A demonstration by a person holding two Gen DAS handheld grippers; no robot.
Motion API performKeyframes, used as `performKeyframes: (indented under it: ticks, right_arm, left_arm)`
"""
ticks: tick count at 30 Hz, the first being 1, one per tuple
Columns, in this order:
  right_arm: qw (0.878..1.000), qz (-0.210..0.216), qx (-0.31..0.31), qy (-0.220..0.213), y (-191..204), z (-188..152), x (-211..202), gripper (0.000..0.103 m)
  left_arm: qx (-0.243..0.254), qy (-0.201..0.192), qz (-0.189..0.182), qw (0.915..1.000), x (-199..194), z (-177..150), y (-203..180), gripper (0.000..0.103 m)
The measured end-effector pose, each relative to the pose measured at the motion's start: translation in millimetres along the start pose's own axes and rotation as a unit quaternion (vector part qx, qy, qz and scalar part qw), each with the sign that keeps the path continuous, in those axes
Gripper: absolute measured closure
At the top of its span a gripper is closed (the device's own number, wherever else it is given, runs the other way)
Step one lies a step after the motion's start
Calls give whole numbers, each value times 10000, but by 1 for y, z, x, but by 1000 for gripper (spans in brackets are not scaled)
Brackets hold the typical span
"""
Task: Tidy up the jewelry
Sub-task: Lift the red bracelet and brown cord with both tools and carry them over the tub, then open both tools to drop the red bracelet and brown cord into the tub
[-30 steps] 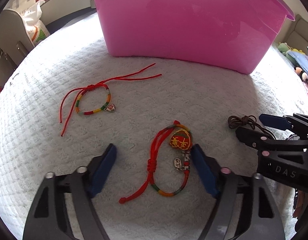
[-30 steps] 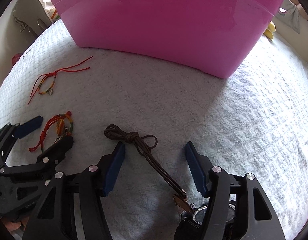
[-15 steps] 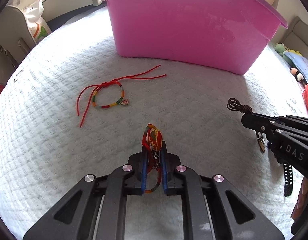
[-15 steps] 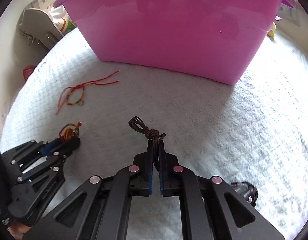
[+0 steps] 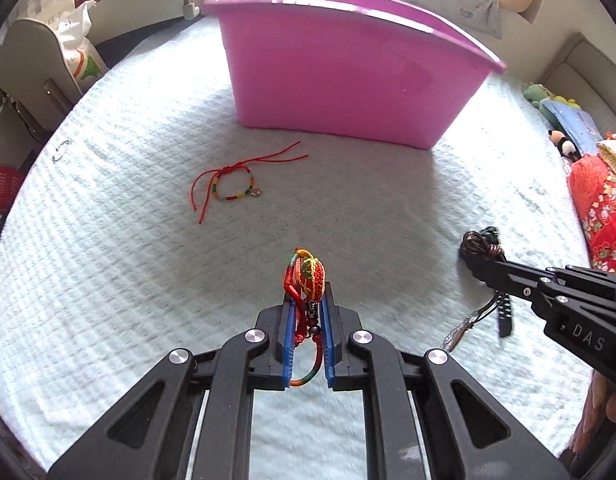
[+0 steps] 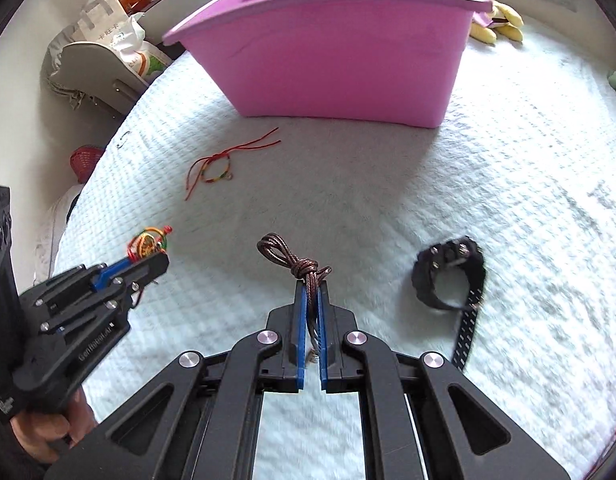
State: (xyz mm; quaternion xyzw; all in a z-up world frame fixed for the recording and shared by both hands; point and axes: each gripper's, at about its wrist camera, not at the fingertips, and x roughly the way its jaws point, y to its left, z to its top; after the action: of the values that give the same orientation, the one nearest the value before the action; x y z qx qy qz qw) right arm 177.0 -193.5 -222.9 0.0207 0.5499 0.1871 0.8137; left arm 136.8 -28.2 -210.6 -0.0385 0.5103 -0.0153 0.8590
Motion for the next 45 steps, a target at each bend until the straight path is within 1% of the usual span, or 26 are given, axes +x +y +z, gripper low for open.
performKeyframes:
  ticks: [2,6,7,9,12,15,18,21,25,28,31,35,38,42,45]
  right_arm:
    - [10000,49,-18,27,2,-4,-24,98]
    - [9997,179,-174,-28,7,0,-70,98]
    - [9995,247,-190,-42,3,-2,-84,98]
    - [9991,315,-269,-85,5,5,-100,98]
    - [9986,397,-305,-181,5,20,-125,98]
    - [9980,444,-249,-369,10,41,-146,98]
    - [9970,471,-114,-597,9,63,-164,98]
    - [9956,444,96,-819,5,87,-177,98]
    - [9937,333,375,-1004,4,116,-183,98]
    - [9933,249,443,-1034,6,143,-177,98]
    - [9924,181,553,-1080,5,172,-173,98]
    - [9914,45,670,-1123,0,213,-162,98]
    - [9906,-61,780,-1119,-7,245,-151,98]
    - [9911,-181,937,-929,-21,280,-130,98]
    - [9917,-219,1003,-777,-29,301,-114,98]
  left_arm:
    - [-33,28,-7,10000,-24,4,-3,91]
    - [-199,31,2,9998,-68,18,-9,91]
    - [-241,5,26,9997,-79,20,-10,91]
    - [-318,-81,93,9994,-101,28,-12,91]
    - [-503,-193,148,9984,-130,43,-10,91]
    - [-599,-199,155,9979,-147,62,-6,91]
    - [-536,-211,159,9982,-158,86,0,91]
    - [-362,-324,108,9988,-167,116,3,91]
    - [31,-445,7,9990,-164,158,1,91]
    - [224,-487,-120,9985,-151,191,0,91]
    - [374,-317,-231,9985,-129,227,-6,91]
    - [698,-215,-253,9970,-101,268,-18,91]
    - [773,-82,-307,9965,-77,298,-21,91]
    - [789,101,-342,9962,-47,330,-26,91]
    - [815,204,-326,9959,-31,344,-26,90]
